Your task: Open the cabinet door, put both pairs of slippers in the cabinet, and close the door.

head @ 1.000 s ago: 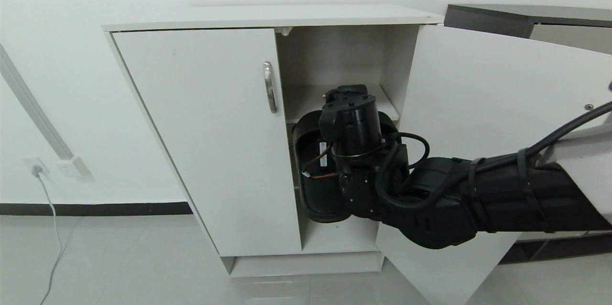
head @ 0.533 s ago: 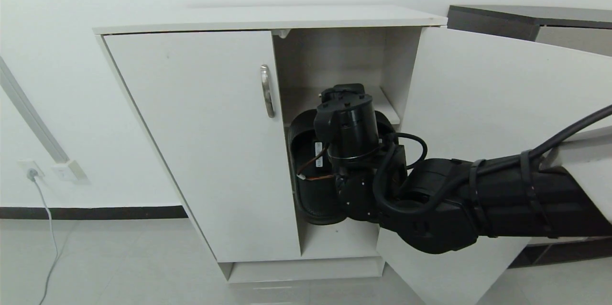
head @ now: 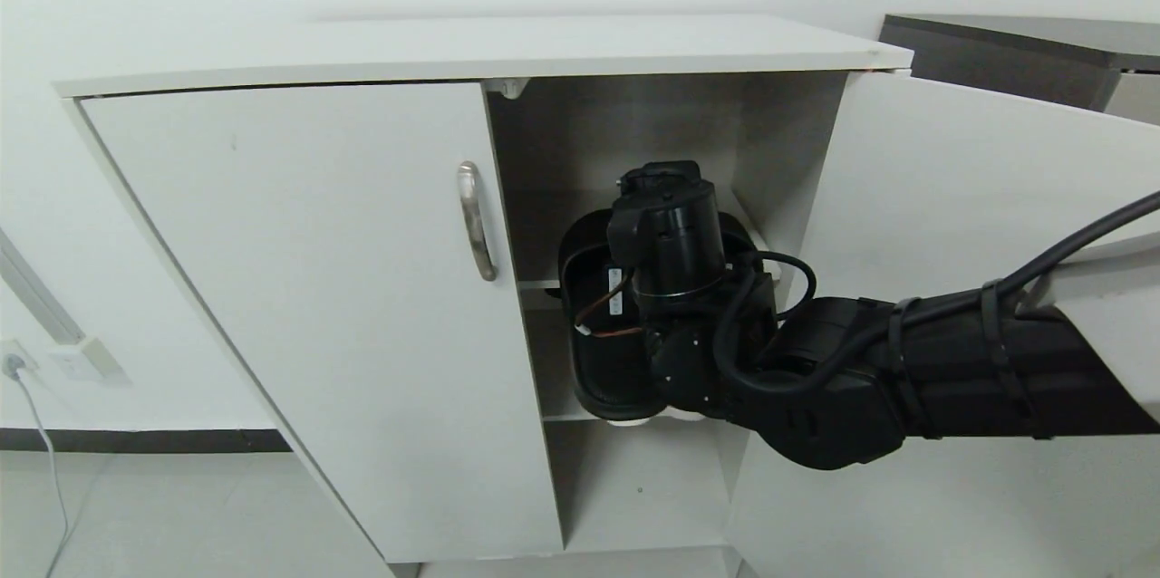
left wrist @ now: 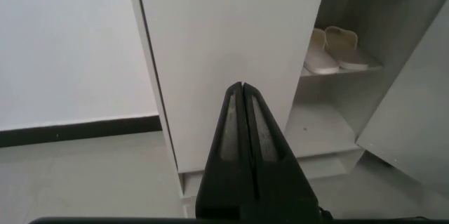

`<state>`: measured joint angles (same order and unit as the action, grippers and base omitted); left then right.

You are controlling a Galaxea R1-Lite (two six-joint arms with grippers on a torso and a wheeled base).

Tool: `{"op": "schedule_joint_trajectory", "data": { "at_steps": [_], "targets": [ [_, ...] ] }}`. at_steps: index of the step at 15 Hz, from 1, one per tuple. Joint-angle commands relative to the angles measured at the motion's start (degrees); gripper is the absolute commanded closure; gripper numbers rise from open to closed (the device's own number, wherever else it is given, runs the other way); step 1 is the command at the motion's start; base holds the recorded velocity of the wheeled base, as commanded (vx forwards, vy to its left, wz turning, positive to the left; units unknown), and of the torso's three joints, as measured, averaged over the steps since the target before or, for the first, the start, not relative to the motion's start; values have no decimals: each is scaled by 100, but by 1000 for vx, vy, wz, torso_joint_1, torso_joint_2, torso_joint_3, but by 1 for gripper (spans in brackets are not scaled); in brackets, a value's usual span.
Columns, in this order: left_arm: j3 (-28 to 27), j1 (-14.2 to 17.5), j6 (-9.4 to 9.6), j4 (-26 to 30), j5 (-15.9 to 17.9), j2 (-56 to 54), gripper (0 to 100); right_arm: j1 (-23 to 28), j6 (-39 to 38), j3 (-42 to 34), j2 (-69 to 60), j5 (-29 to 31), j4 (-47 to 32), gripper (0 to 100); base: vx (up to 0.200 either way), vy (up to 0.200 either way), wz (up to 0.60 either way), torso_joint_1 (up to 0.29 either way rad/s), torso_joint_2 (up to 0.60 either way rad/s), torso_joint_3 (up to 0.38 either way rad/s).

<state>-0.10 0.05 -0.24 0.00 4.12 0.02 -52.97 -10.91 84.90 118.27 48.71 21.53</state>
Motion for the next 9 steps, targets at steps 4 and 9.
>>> {"op": "schedule_joint_trajectory", "data": {
  "at_steps": [4,9],
  "targets": [
    [1,4,-2,0,1,6,100,76,10,-26,3,-2,0,100,100,0,0,1,2,0],
    [1,4,-11,0,1,-2,100,252,107,115,64,-90,-140,100,0,0,0,0,0,0]
  ]
}}
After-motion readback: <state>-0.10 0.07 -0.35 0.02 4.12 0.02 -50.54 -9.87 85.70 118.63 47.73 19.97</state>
